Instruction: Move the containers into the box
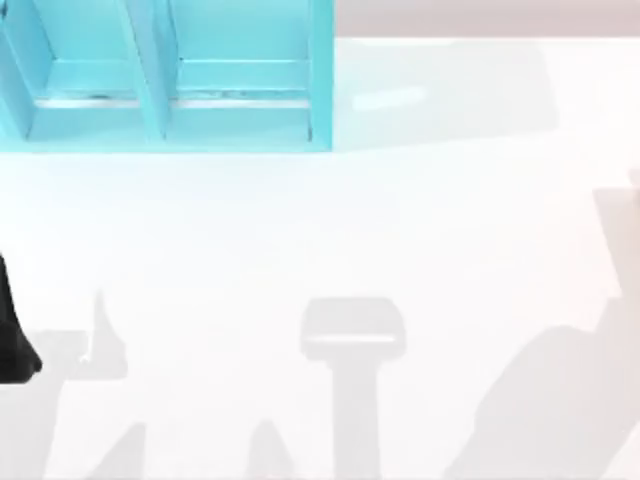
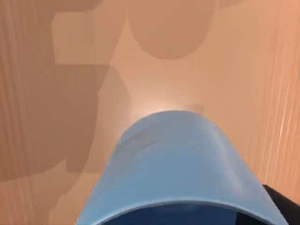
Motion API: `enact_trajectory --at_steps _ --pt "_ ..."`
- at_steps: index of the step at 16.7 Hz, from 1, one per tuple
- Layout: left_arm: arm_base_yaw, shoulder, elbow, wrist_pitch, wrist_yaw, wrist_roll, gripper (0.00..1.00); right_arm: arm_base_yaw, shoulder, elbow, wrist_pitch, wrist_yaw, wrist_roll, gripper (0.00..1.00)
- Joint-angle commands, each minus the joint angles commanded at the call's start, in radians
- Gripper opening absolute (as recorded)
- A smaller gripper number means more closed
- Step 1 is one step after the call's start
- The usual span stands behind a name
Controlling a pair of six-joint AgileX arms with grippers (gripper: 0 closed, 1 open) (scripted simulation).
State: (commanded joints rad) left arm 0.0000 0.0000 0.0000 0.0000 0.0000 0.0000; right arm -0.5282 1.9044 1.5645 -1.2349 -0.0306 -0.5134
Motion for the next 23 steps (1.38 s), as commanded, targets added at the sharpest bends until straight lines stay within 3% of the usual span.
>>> enact_trajectory --at_steps 6,19,23 --pt "0.0 0.0 0.0 0.0 0.0 0.0 1.0 0.006 0.0 -0.043 0.042 -0.003 0.006 0.0" --pt "0.0 0.0 0.0 0.0 0.0 0.0 1.0 0.006 0.0 -0.043 0.042 -0.003 0.006 0.98" --pt "0.0 0.0 0.0 0.0 0.0 0.0 1.0 0.006 0.0 -0.043 0.042 -0.003 0.006 1.0"
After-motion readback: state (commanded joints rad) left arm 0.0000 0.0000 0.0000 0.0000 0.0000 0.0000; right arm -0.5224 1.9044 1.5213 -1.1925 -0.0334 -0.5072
